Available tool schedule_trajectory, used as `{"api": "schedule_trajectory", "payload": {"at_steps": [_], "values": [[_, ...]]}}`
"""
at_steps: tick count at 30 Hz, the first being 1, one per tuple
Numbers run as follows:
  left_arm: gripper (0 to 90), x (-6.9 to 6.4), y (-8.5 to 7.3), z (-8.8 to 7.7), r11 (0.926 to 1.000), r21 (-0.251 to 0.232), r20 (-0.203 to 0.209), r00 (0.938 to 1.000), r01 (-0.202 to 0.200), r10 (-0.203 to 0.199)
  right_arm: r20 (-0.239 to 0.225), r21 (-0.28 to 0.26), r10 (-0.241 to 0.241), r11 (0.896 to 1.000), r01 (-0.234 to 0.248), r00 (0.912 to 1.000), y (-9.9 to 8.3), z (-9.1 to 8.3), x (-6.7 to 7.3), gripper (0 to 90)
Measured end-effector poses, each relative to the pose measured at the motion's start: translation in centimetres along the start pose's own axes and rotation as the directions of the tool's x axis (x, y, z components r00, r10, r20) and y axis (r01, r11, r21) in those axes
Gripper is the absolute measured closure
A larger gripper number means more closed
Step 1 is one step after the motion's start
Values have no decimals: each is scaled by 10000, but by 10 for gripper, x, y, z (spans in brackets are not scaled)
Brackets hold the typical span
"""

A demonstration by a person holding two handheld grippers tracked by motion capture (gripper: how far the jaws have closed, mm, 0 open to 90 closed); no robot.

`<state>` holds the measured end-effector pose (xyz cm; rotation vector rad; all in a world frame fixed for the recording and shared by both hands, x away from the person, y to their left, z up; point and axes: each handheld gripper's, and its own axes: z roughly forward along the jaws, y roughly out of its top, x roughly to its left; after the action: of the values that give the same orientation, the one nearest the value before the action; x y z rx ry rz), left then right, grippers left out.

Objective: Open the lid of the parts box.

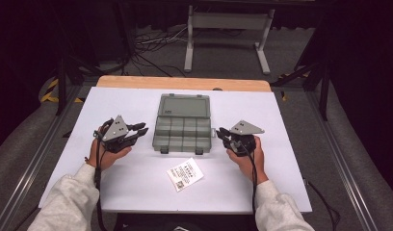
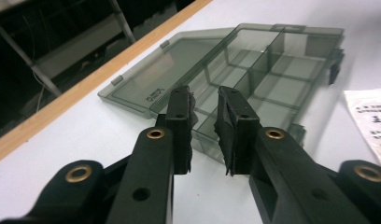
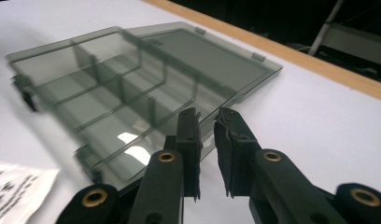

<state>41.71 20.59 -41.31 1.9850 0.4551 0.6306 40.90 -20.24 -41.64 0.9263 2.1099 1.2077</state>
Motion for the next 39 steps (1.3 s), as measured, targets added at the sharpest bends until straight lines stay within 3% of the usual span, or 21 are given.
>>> {"api": "schedule_trajectory", "payload": {"at_steps": [6,9,13,18,19,21,23,24,25,27,28,32,39], "values": [[685,-10,-8,-14,9999,-134,202,9997,-110,113,-425,148,-166,9997,172,9990,-9,-11,14,786],[640,-15,-15,-19,9995,36,258,9992,-315,314,-675,205,-70,9998,84,9977,-13,-15,19,772],[577,-21,-25,-27,10000,-3,357,9993,-94,94,-973,344,42,9994,-8,9952,-19,-18,27,733],[462,-28,-37,-34,9998,137,386,9992,118,-123,-1308,598,67,9982,11,9914,-20,-18,33,593],[417,-30,-40,-36,9996,153,316,9992,227,-232,-1388,767,119,9971,-13,9902,-21,-17,36,521],[404,-32,-44,-39,9996,195,248,9994,226,-231,-1469,921,154,9957,-18,9890,-22,-16,37,499],[335,-35,-48,-42,9988,470,-95,9999,103,-98,-1644,1098,135,9939,47,9863,-25,-14,43,442],[261,-36,-50,-46,9980,522,-184,9992,350,-341,-1957,1310,349,9913,-91,9801,-27,-11,49,371],[240,-36,-50,-46,9980,522,-184,9992,350,-341,-2082,1394,379,9902,-87,9773,-28,-10,52,355],[186,-36,-55,-56,9957,392,-174,9963,845,-838,-2193,1502,181,9885,154,9755,-29,-8,61,294],[163,-36,-55,-56,9957,392,-174,9963,845,-838,-2193,1502,181,9885,154,9755,-29,-8,61,294],[102,-37,-61,-66,9937,480,-104,9948,1015,-1011,-2380,1857,311,9825,141,9708,-30,-1,76,105],[91,-37,-63,-71,9925,360,-177,9931,1165,-1159,-2918,2528,407,9669,360,9556,-32,10,91,69]]}}
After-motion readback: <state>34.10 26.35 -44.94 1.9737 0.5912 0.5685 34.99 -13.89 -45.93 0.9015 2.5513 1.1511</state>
